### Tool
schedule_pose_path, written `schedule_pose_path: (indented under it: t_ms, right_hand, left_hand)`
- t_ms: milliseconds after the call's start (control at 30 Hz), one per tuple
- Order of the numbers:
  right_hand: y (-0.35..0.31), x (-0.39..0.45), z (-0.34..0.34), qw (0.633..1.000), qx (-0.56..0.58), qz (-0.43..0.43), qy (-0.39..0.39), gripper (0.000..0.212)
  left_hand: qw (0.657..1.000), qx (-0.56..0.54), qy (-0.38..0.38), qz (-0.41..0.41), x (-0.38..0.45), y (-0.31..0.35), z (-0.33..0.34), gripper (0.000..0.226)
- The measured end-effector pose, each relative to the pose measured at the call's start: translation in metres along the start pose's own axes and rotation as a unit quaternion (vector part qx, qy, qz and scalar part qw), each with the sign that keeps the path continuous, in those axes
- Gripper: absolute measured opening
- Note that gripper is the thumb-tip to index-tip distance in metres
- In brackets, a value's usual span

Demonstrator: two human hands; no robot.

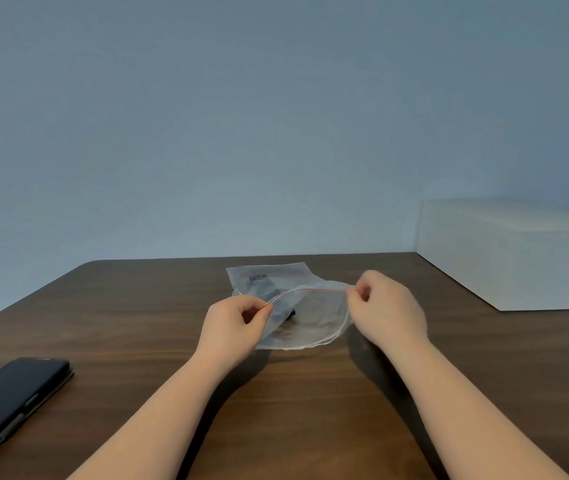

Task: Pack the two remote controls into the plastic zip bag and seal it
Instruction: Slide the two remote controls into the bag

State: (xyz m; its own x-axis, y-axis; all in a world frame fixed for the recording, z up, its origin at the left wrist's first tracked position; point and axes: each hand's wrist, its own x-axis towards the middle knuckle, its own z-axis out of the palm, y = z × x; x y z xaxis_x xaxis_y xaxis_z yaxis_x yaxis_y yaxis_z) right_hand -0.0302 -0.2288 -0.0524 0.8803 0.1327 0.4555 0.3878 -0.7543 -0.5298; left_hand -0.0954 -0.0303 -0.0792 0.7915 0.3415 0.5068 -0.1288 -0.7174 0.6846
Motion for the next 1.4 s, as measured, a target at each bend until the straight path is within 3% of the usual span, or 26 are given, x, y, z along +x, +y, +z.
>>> schedule_pose_path:
  t_ms: [67,167,267,400,567,667,800,900,1033,1133,1267,1400]
  right_hand:
    - [0.006,0.002,-0.002,0.994,-0.074,0.054,-0.064,0.020]
    - [0.012,0.002,0.002,0.970,-0.139,0.104,-0.170,0.043]
    - [0.019,0.006,0.008,0.959,-0.146,0.124,-0.208,0.052]
    - [0.026,0.009,0.013,0.954,-0.172,0.117,-0.217,0.049]
    - [0.028,0.009,0.016,0.969,-0.134,0.121,-0.167,0.044]
    - [0.027,0.011,0.015,0.988,-0.070,0.100,-0.092,0.049]
    - [0.015,0.011,0.005,0.993,0.097,-0.033,0.059,0.055]
    - [-0.006,0.001,-0.004,0.970,0.165,-0.154,0.093,0.054]
    - [-0.028,-0.018,-0.005,0.960,0.134,-0.246,-0.021,0.055]
    - [-0.031,-0.024,-0.003,0.951,0.089,-0.266,-0.126,0.053]
    - [-0.030,-0.025,-0.002,0.944,0.019,-0.247,-0.220,0.054]
    - [-0.023,-0.025,0.008,0.950,-0.092,-0.181,-0.239,0.049]
  left_hand:
    - [1.000,0.001,0.002,0.001,-0.001,0.001,0.000,0.025]
    - [1.000,0.002,0.007,0.001,0.000,0.001,0.000,0.022]
    - [1.000,-0.001,0.015,0.002,0.000,0.001,0.000,0.020]
    - [1.000,0.008,0.020,0.014,0.000,0.001,0.000,0.019]
    - [1.000,0.012,0.014,0.011,0.000,-0.002,0.002,0.016]
    - [1.000,0.022,0.013,0.012,0.001,-0.004,0.002,0.014]
    - [0.999,0.029,0.009,0.016,0.001,-0.005,0.002,0.015]
    - [0.999,0.047,0.011,0.021,0.002,-0.006,0.003,0.016]
    - [0.997,0.075,0.018,0.026,0.003,-0.008,0.005,0.021]
    - [0.996,0.075,0.030,0.032,0.003,-0.008,0.005,0.020]
    - [0.994,0.091,0.021,0.061,0.001,-0.005,0.005,0.015]
    - [0.989,0.104,0.017,0.108,-0.001,-0.004,0.005,0.018]
